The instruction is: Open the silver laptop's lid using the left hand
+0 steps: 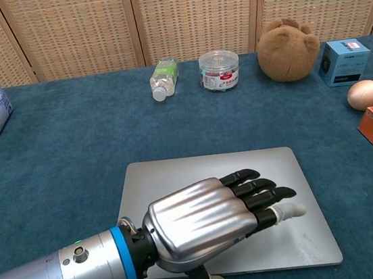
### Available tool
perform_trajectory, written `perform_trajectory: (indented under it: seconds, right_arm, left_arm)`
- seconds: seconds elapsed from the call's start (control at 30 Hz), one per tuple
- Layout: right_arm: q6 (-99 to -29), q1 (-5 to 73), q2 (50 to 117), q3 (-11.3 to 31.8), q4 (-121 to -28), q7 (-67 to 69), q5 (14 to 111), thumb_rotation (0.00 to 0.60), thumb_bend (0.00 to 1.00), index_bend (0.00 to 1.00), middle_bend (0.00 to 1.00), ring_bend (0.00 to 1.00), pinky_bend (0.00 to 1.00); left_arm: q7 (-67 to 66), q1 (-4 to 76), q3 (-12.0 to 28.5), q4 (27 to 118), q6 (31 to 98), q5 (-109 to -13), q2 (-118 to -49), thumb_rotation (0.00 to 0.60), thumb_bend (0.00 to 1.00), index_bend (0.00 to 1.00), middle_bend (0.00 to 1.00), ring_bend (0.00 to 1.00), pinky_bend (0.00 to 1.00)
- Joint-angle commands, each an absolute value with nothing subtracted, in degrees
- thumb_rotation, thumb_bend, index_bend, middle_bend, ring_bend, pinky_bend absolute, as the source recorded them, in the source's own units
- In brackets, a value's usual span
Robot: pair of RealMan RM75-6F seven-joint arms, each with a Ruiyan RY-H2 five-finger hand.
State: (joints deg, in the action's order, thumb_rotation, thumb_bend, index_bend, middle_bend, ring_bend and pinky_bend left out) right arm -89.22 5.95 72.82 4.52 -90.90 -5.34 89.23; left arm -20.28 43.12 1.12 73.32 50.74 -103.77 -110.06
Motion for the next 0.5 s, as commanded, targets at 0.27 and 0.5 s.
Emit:
perform_trajectory:
  seconds: [0.27, 0.5]
  right_arm:
    - [-88.69, 6.02, 72.77, 4.49, -90.95, -5.26, 89.04, 0.6, 0.0, 0.0, 0.0, 0.0, 0.0]
    - [-88.43, 6.07, 72.8, 4.5, -90.96, -5.22, 88.99, 0.6, 0.0, 0.0, 0.0, 0.0, 0.0]
  left_arm:
    - [-21.49, 44.02, 1.67, 72.2, 51.1, -102.02, -111.49, 0.6, 0.0, 0.0, 0.0, 0.0, 0.0]
    - [-21.93, 44.41, 1.19, 71.95, 51.5, -101.26, -111.77, 0.6, 0.04, 0.0, 0.0, 0.0, 0.0]
